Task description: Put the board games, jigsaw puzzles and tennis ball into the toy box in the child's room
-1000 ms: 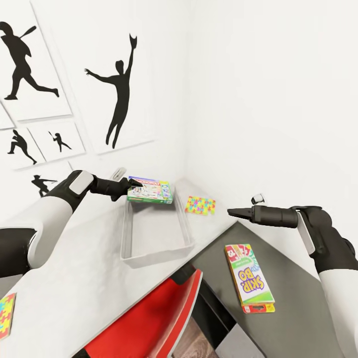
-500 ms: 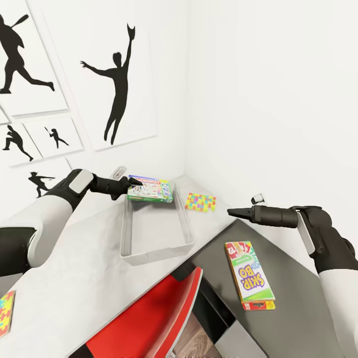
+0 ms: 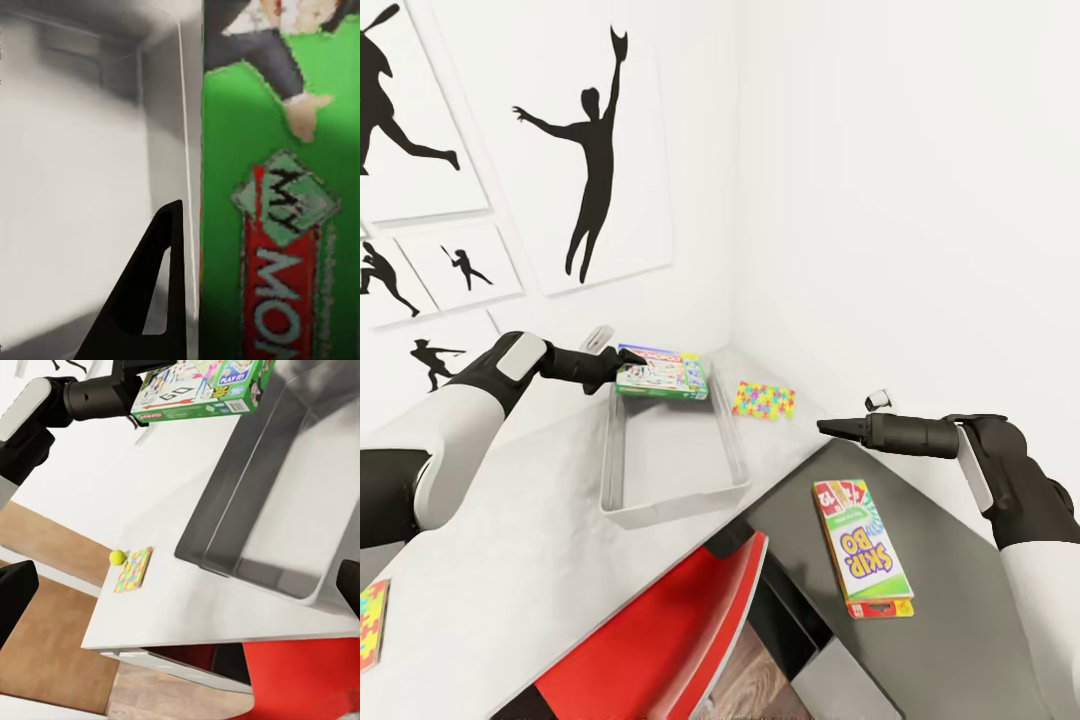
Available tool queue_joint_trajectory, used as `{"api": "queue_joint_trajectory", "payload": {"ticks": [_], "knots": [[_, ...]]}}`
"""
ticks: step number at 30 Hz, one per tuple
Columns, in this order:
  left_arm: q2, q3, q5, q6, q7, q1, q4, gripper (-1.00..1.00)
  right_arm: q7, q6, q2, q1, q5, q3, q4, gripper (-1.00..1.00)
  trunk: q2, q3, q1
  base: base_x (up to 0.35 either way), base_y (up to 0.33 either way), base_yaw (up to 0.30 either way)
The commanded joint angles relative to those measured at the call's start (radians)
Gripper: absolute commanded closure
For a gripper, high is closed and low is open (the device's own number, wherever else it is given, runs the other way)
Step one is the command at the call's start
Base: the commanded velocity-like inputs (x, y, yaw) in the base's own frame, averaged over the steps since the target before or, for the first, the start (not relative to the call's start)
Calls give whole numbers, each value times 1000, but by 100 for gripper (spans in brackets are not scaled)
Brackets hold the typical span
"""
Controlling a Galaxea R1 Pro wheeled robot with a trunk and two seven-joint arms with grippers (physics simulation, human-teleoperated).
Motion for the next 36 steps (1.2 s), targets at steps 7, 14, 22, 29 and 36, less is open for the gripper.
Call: {"api": "queue_joint_trajectory", "payload": {"ticks": [7,14,22,29,36], "knots": [[1,-8,-3,0,-6,-8,0,100,1,7,1,-1,-2,0,0,-100,-2,-13,1,0,0,0],[1,-9,-3,0,-6,-11,0,100,1,7,0,-1,-1,1,0,-100,-2,-25,1,0,0,0],[0,-10,-3,0,-6,-11,0,100,1,7,-2,-1,0,1,0,-100,-2,-38,1,0,0,0],[-1,-10,-3,0,-6,-12,0,100,1,7,-3,-1,0,1,0,-100,-2,-49,1,0,0,0],[0,-10,-3,0,-6,-12,0,100,1,7,-3,-1,0,1,0,-100,-2,-61,1,0,0,0]]}}
